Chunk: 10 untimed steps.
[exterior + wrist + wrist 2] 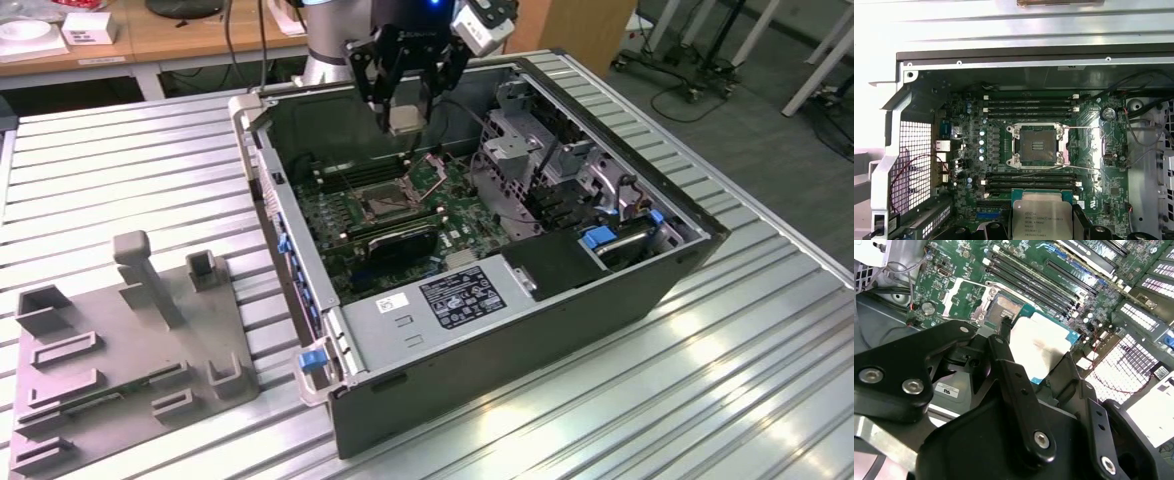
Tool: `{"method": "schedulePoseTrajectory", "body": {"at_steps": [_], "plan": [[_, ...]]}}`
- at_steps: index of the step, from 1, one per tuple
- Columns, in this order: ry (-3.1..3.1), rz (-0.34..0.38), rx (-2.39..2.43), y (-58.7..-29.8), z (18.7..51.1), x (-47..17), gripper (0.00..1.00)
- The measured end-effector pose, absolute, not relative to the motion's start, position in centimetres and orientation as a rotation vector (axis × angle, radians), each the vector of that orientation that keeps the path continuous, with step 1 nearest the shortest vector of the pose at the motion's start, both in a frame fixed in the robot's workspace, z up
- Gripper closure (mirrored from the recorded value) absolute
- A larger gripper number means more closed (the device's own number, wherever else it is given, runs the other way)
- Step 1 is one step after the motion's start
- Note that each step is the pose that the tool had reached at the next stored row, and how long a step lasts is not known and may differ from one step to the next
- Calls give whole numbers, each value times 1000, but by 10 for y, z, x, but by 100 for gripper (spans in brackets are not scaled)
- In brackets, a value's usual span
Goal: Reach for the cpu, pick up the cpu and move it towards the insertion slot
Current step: 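Pick up the cpu and move it towards the insertion slot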
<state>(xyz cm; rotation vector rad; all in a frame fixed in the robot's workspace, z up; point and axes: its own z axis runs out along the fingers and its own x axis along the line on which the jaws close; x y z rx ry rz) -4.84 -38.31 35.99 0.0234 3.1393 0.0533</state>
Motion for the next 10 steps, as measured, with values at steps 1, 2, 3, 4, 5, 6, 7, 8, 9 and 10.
{"method": "schedulePoseTrajectory", "body": {"at_steps": [1, 2, 3, 4, 5, 6, 7, 8, 9, 10], "plan": [[3139, 53, 23, -383, 360, -48, 45], [3139, 53, 23, -382, 360, -47, 45], [3139, 53, 23, -382, 360, -47, 45], [3139, 53, 23, -381, 360, -47, 45], [3139, 53, 23, -380, 360, -46, 45], [3139, 53, 23, -379, 360, -46, 45], [3139, 53, 23, -378, 359, -45, 45], [3139, 53, 23, -376, 359, -45, 45], [3139, 54, 23, -375, 359, -44, 45], [3139, 55, 23, -373, 359, -44, 45]]}}
